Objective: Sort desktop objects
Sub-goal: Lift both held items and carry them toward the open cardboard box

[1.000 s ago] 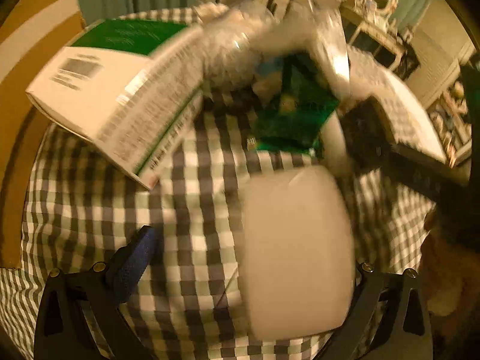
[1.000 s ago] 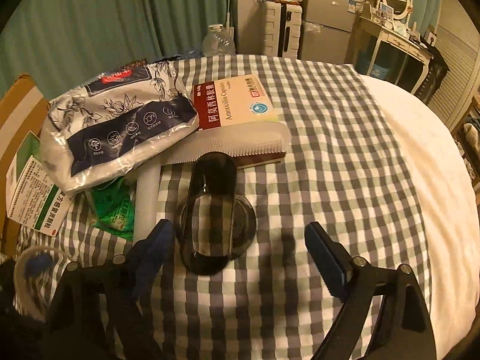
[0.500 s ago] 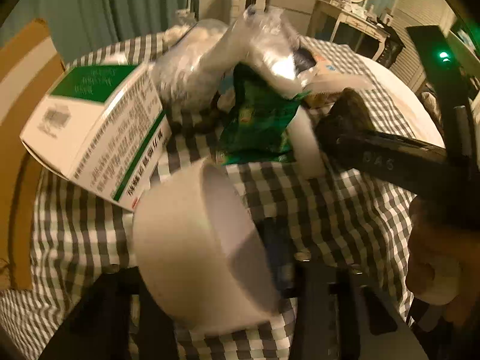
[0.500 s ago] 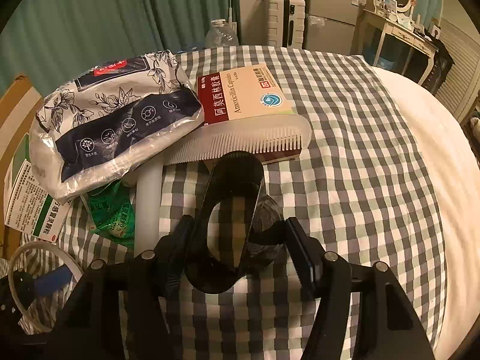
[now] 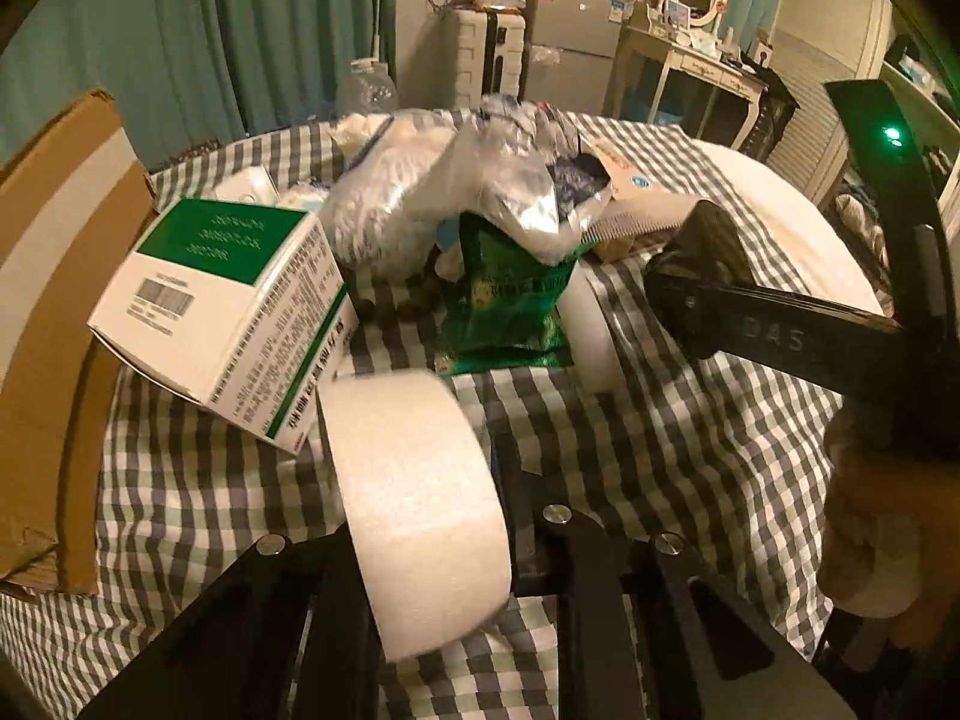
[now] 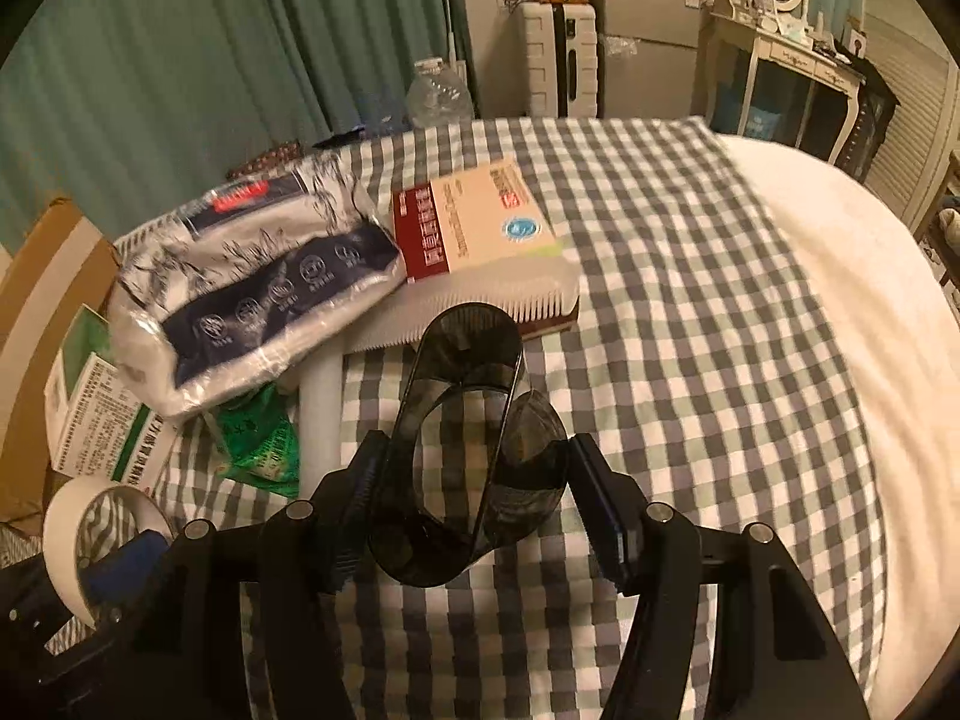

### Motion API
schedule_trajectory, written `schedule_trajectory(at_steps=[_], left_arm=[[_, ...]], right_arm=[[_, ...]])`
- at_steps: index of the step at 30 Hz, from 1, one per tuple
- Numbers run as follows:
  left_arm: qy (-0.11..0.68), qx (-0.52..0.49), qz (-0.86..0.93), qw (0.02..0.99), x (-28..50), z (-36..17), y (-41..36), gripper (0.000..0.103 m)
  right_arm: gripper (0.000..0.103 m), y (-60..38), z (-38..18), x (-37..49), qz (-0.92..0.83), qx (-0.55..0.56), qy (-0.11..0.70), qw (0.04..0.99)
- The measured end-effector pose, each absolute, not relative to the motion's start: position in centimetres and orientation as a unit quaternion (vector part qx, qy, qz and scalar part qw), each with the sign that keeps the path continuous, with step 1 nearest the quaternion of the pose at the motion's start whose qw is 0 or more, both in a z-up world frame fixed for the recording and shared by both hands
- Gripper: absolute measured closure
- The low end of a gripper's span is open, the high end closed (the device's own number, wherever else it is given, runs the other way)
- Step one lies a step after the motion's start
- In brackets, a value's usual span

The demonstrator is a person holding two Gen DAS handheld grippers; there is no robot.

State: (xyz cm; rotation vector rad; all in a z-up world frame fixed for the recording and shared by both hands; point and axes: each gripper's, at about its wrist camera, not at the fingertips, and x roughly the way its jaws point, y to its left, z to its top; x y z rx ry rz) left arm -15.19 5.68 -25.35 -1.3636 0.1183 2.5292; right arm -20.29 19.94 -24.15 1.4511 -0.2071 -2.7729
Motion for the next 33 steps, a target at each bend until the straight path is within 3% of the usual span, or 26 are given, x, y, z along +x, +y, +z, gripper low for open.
schedule_trajectory(at_steps=[9,33], left_arm=[[0.044,-0.422,0.898,0.114,-14.9,-22.9,5.5,0.097],[0.006,-0.303,0.948,0.099,-12.3,-15.0,3.4,0.098]], right_arm=[[0.042,20.4,-21.1,-18.9,-0.904,0.422,-0.071,-0.003],[0.042,16.7,-13.1,-12.5,-0.950,0.312,-0.017,-0.015]])
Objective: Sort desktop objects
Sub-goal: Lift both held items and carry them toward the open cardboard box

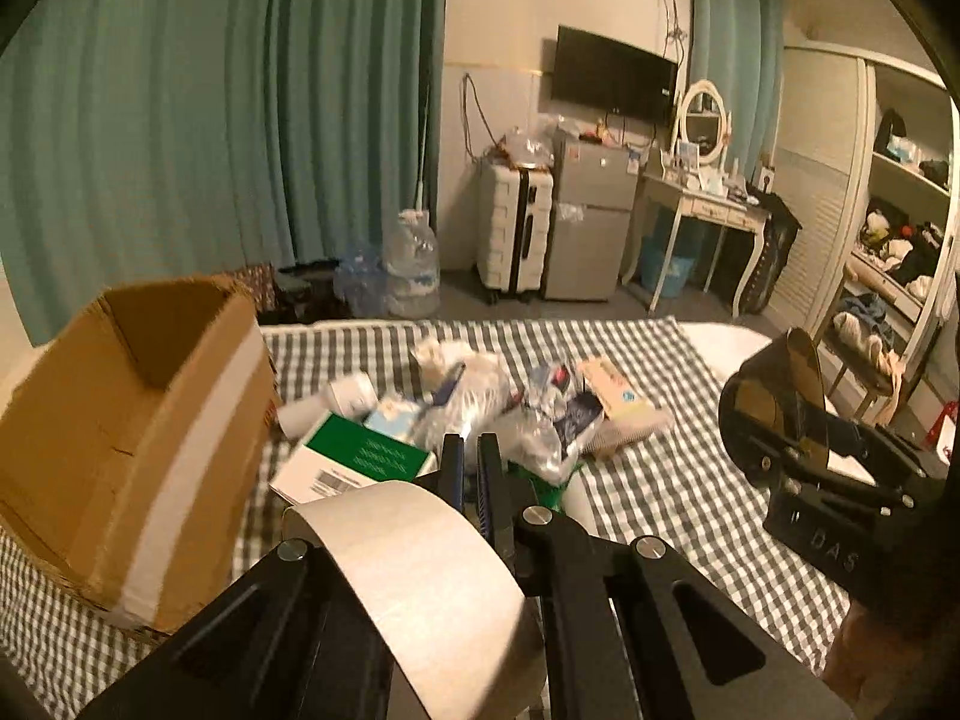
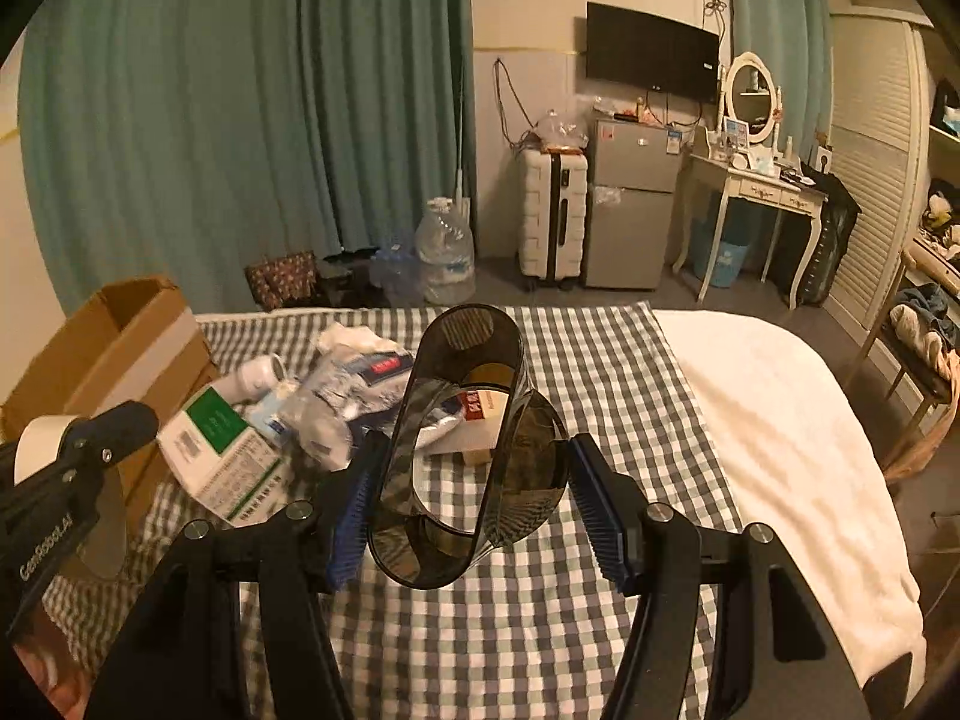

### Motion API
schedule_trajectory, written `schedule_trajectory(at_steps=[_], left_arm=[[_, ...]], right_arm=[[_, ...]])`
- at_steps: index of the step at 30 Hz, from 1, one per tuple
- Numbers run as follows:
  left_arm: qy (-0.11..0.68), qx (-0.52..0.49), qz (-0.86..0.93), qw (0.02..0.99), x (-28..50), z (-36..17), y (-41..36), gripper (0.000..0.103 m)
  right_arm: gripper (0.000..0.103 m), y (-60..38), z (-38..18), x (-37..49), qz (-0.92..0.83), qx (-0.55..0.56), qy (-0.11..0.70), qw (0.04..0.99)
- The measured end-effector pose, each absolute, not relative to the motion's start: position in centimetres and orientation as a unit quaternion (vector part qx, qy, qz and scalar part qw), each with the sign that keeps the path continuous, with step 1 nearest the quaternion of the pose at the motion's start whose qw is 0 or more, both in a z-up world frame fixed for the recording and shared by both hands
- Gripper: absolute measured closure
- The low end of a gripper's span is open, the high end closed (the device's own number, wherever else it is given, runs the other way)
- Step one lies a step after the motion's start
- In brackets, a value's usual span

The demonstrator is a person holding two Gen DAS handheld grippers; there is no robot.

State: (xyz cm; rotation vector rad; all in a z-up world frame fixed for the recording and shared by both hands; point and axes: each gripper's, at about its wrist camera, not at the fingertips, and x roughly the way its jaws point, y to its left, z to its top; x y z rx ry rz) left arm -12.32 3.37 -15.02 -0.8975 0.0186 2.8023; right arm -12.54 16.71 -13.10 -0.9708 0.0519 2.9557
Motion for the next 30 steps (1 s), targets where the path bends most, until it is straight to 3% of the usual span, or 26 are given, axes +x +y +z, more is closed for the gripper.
schedule_trajectory(at_steps=[21,30], left_arm=[[0.014,-0.252,0.963,0.091,-11.0,-9.7,-0.9,0.098],[-0.018,-0.238,0.968,0.074,-11.0,-7.3,-5.9,0.098]], right_arm=[[0.042,11.1,-6.4,-11.1,0.970,-0.243,0.025,-0.011],[0.042,8.1,-5.2,-12.5,0.971,-0.236,0.025,-0.038]])
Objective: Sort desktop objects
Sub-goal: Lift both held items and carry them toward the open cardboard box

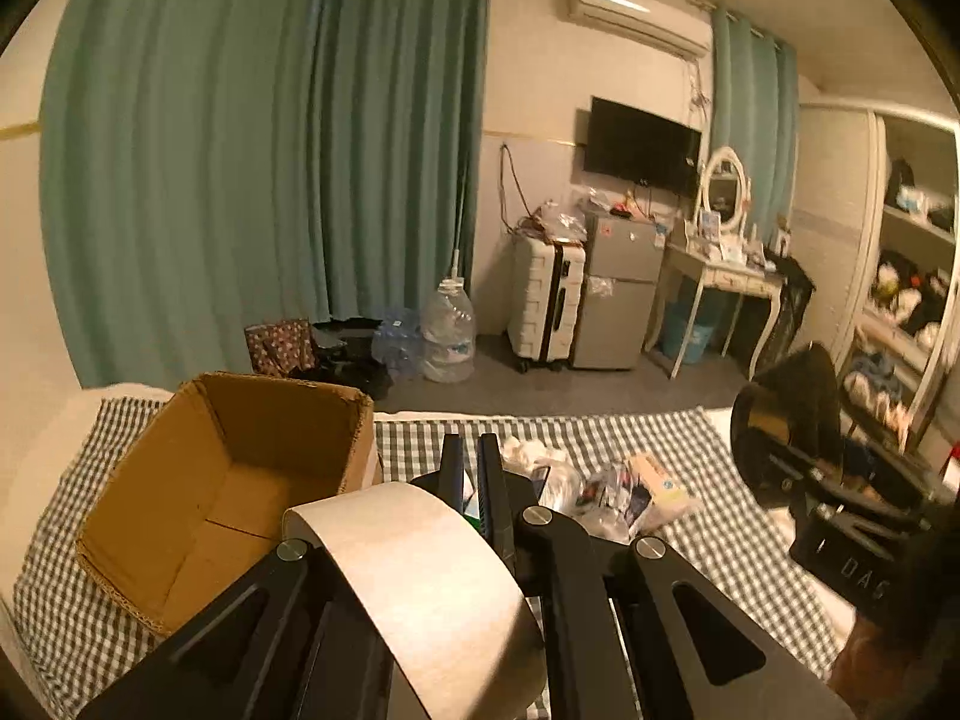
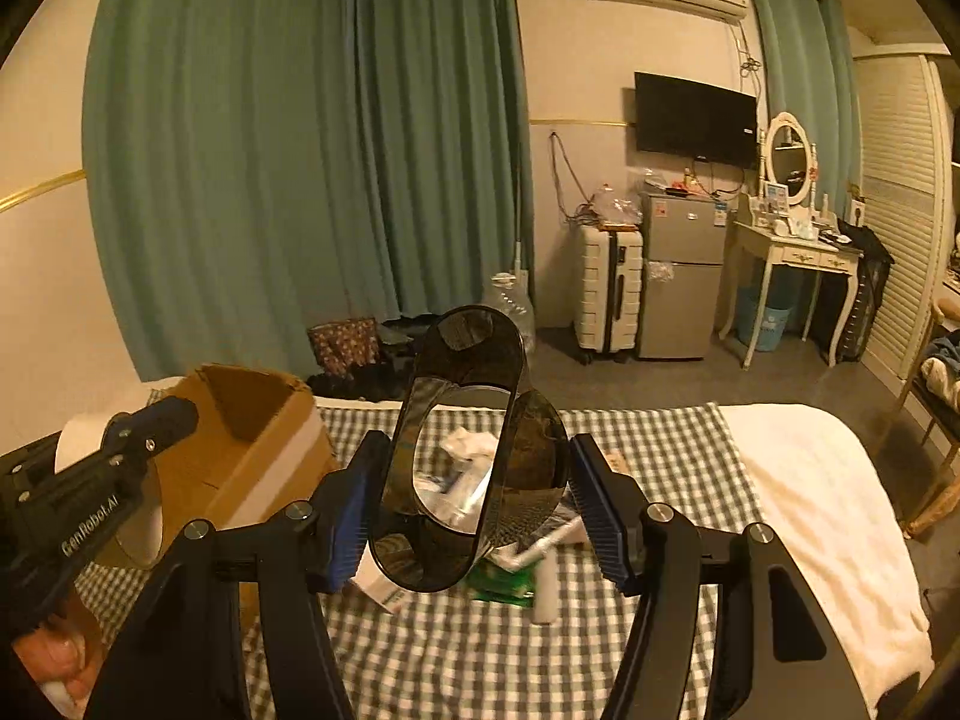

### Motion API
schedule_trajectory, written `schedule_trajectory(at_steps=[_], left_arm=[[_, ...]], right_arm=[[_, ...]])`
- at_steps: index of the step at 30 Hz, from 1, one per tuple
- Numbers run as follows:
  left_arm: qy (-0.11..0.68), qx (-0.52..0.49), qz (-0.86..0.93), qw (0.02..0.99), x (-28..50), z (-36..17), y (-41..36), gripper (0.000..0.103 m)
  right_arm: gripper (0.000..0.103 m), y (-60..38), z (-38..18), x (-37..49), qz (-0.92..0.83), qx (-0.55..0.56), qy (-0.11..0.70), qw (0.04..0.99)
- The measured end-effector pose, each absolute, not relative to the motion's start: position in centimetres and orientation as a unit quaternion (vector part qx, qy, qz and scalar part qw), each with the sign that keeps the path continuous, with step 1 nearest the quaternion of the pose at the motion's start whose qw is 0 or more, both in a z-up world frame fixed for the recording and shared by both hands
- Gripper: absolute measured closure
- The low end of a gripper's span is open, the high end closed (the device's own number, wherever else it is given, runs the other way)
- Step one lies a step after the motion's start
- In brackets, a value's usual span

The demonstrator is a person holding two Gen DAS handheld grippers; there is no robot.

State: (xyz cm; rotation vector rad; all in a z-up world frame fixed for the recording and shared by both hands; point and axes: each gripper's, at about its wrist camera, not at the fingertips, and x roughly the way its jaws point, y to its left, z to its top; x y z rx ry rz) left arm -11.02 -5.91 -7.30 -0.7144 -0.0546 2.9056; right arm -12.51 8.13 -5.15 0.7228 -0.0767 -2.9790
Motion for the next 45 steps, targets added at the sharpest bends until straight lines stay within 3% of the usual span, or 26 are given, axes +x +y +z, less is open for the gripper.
schedule_trajectory(at_steps=[37,45], left_arm=[[-0.049,-0.234,0.971,-0.010,-12.5,-6.7,-17.9,0.098],[-0.065,-0.243,0.967,-0.031,-13.0,-7.5,-20.5,0.098]], right_arm=[[0.042,-3.5,-4.3,-16.4,-0.972,0.206,-0.010,0.113],[0.047,-6.4,-5.5,-17.7,-0.966,0.217,0.002,0.139]])
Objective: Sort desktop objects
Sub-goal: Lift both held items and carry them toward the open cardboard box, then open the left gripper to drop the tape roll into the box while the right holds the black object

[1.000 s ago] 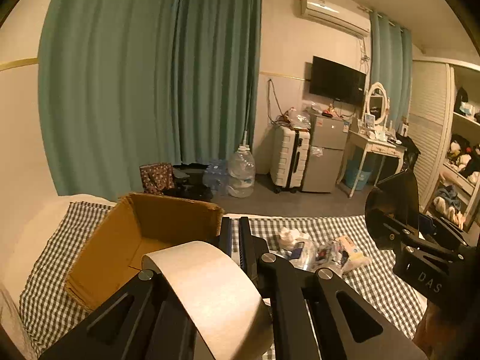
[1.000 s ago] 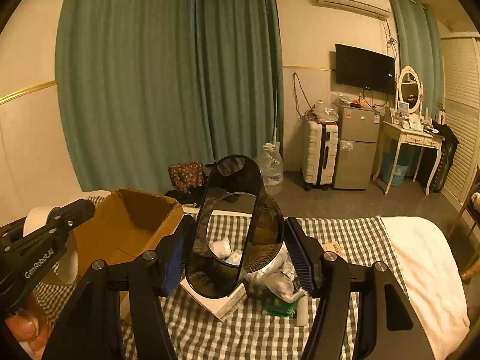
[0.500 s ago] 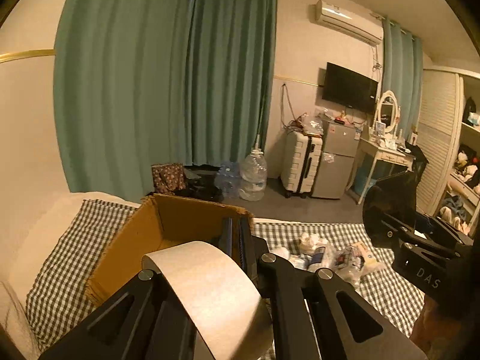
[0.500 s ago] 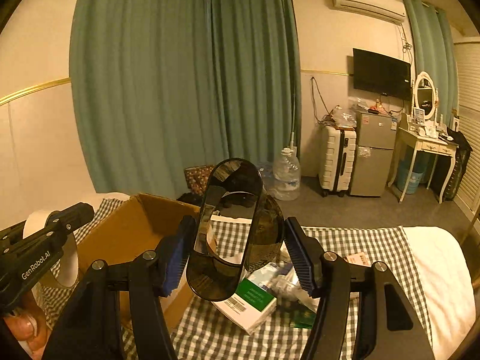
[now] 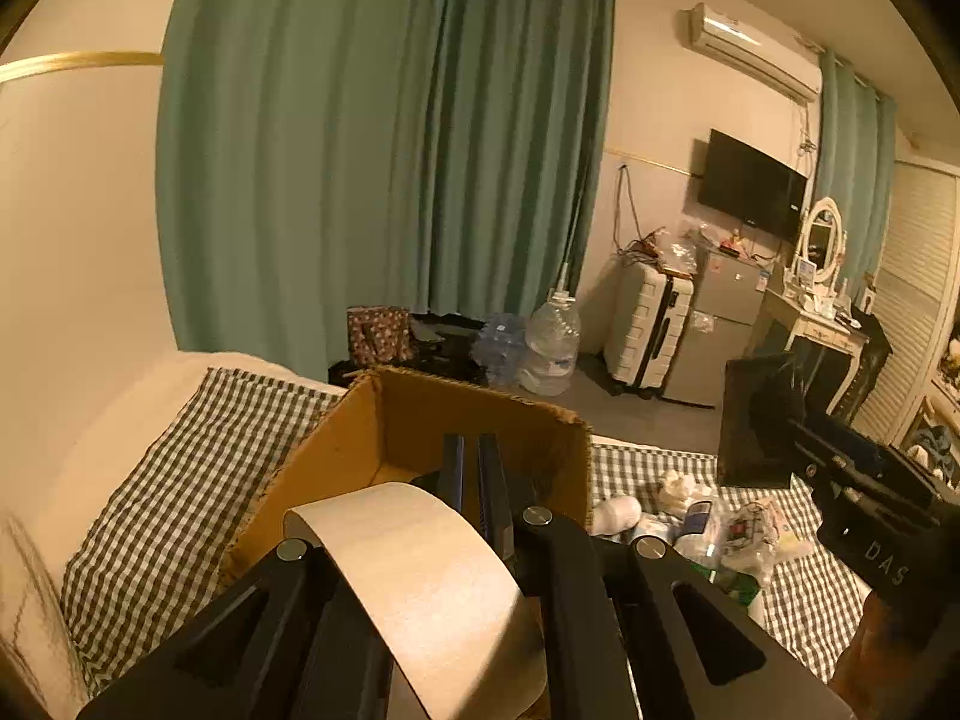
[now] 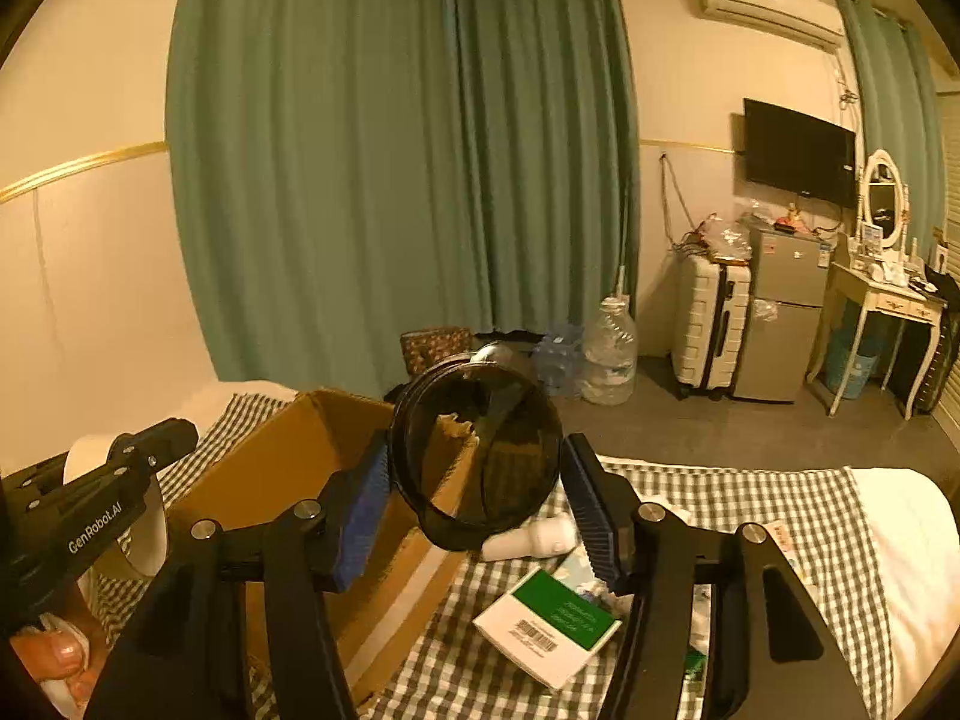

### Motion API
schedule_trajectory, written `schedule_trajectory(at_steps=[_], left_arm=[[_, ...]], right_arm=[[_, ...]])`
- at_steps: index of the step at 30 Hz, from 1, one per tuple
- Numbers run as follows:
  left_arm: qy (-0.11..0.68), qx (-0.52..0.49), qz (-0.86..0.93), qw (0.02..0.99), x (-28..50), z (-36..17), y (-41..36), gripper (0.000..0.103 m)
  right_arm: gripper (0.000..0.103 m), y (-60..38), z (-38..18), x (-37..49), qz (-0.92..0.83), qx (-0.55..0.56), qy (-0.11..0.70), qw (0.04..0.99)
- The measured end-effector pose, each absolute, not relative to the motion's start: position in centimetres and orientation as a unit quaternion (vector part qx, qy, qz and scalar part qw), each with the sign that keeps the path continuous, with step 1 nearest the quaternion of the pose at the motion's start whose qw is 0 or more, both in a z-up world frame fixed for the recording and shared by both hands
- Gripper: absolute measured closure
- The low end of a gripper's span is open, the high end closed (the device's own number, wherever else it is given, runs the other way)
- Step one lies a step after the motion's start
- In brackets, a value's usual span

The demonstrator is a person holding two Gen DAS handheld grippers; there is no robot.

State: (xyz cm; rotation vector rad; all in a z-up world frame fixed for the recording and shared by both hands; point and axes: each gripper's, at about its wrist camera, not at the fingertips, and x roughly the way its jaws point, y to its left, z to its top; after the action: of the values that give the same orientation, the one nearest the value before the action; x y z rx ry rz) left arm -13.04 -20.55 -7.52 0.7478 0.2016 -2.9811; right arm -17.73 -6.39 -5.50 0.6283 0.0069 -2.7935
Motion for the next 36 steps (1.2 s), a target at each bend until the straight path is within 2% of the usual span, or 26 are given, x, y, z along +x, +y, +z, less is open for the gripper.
schedule_trajectory(at_steps=[1,2,3,9,13,15,16,23,26,27,29,30,31,33,35,36], left_arm=[[0.069,0.245,-0.966,0.034,-13.2,-7.7,-20.9,0.098],[0.072,0.248,-0.965,0.037,-13.4,-7.9,-21.3,0.098],[0.075,0.250,-0.964,0.040,-13.5,-8.1,-21.7,0.098],[0.099,0.265,-0.958,0.052,-14.2,-9.4,-23.9,0.098],[0.097,0.288,-0.951,0.055,-15.3,-10.9,-23.9,0.098],[0.095,0.296,-0.949,0.053,-15.8,-11.4,-23.6,0.098],[0.094,0.300,-0.948,0.051,-16.0,-11.6,-23.4,0.098],[0.075,0.338,-0.936,0.064,-17.5,-13.4,-22.5,0.098],[0.073,0.351,-0.931,0.065,-18.0,-14.0,-22.3,0.096],[0.071,0.356,-0.929,0.068,-18.2,-14.2,-22.2,0.090],[0.066,0.368,-0.925,0.074,-18.5,-14.6,-22.0,0.069],[0.064,0.370,-0.924,0.076,-18.6,-14.8,-22.0,0.048],[0.059,0.369,-0.924,0.081,-18.5,-14.8,-21.9,0.036],[0.053,0.366,-0.925,0.087,-18.6,-14.8,-21.9,0.028],[0.054,0.363,-0.926,0.086,-18.6,-14.8,-21.9,0.019],[0.053,0.363,-0.926,0.087,-18.6,-14.8,-21.9,0.012]], right_arm=[[0.048,-7.0,-5.8,-18.1,-0.964,0.224,0.011,0.143],[0.078,-7.6,-6.1,-18.4,-0.962,0.227,0.017,0.148],[0.083,-8.0,-6.4,-18.8,-0.960,0.236,0.020,0.152],[0.090,-10.9,-7.9,-20.8,-0.949,0.254,0.028,0.185],[0.088,-11.2,-9.3,-21.7,-0.943,0.269,0.034,0.192],[0.068,-10.1,-10.4,-22.1,-0.943,0.279,0.039,0.178],[0.065,-9.5,-10.8,-22.1,-0.942,0.283,0.036,0.174],[0.059,-5.5,-17.2,-20.0,-0.916,0.367,0.011,0.162],[0.055,-4.3,-20.9,-17.6,-0.901,0.408,0.032,0.145],[0.051,-4.1,-21.8,-17.1,-0.896,0.419,0.034,0.146],[0.047,-3.6,-23.8,-16.2,-0.884,0.442,0.035,0.146],[0.044,-3.6,-24.5,-16.3,-0.879,0.452,0.039,0.147],[0.042,-3.8,-25.4,-16.3,-0.875,0.460,0.048,0.145],[0.034,-4.2,-26.1,-16.6,-0.870,0.466,0.061,0.151],[0.034,-4.7,-26.8,-16.8,-0.866,0.468,0.063,0.163],[0.033,-4.8,-26.9,-16.8,-0.866,0.467,0.062,0.167]])
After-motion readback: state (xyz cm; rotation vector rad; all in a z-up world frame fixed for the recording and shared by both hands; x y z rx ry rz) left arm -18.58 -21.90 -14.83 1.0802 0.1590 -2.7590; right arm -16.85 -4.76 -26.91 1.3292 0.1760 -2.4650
